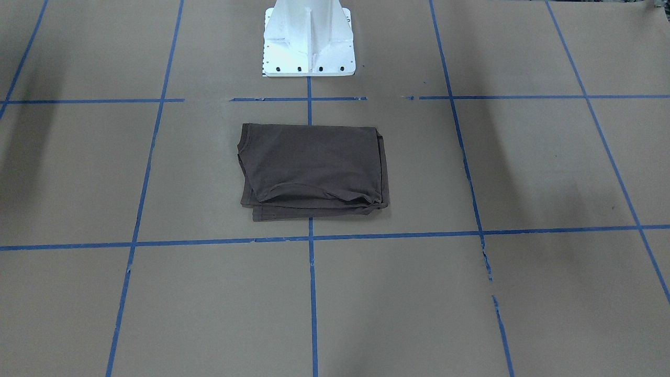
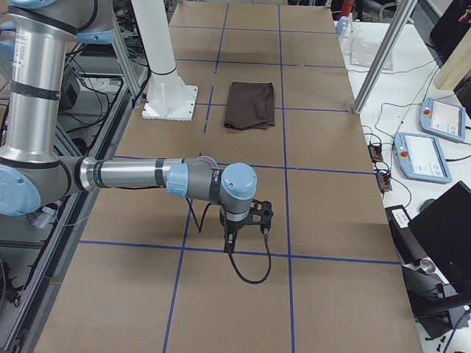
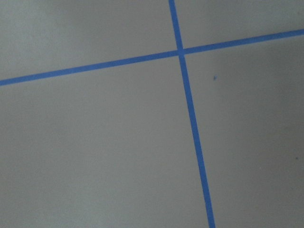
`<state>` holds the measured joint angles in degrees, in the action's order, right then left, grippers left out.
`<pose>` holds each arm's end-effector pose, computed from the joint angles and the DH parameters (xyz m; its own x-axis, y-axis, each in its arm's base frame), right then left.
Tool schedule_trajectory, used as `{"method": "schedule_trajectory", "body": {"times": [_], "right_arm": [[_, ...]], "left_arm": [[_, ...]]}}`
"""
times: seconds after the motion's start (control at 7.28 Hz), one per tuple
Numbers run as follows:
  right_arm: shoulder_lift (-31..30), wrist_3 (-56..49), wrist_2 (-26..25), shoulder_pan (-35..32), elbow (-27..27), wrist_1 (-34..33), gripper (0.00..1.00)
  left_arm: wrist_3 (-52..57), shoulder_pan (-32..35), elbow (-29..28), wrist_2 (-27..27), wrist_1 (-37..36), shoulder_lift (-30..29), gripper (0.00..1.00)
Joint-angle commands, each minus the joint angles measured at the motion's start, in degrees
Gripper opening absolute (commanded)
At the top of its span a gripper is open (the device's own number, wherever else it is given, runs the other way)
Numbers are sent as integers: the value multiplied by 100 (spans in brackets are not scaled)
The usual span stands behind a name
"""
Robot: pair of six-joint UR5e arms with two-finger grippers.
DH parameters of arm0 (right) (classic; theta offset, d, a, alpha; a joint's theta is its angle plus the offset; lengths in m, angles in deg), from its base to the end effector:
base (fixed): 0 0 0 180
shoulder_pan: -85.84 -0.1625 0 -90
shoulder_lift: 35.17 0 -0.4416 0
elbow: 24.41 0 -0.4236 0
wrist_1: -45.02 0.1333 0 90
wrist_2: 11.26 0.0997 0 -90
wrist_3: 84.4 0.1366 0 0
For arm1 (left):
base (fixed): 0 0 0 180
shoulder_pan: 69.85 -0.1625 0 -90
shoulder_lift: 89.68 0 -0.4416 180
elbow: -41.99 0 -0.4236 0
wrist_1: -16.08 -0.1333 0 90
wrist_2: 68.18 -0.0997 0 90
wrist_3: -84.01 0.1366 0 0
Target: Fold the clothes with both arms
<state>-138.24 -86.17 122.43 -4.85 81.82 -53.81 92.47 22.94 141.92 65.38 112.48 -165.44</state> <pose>0.0439 -0.4120 0.6775 0.7222 0.0462 0.6901 0.0103 0.9969 -0.0775 -0.0594 -0.4146 0.7177 0.7243 0.1368 -0.6758 -0.0586 0.9888 0.1374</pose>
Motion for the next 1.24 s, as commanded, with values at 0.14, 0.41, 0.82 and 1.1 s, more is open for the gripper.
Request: {"method": "schedule_trajectory", "body": {"times": [0.14, 0.41, 0.82, 1.1], "right_arm": [[-81, 36, -10, -37, -6, 224, 100], [-81, 10, -10, -37, -6, 224, 100], [-73, -8, -1, -37, 3, 233, 100], [-73, 10, -1, -37, 3, 233, 100]], "left_arm": [[-21, -15, 9, 12, -276, 1, 100], [-21, -7, 227, 3, -489, 18, 100], [5, -33, 457, -23, -534, -17, 100], [32, -24, 597, -67, -482, -17, 100]]}}
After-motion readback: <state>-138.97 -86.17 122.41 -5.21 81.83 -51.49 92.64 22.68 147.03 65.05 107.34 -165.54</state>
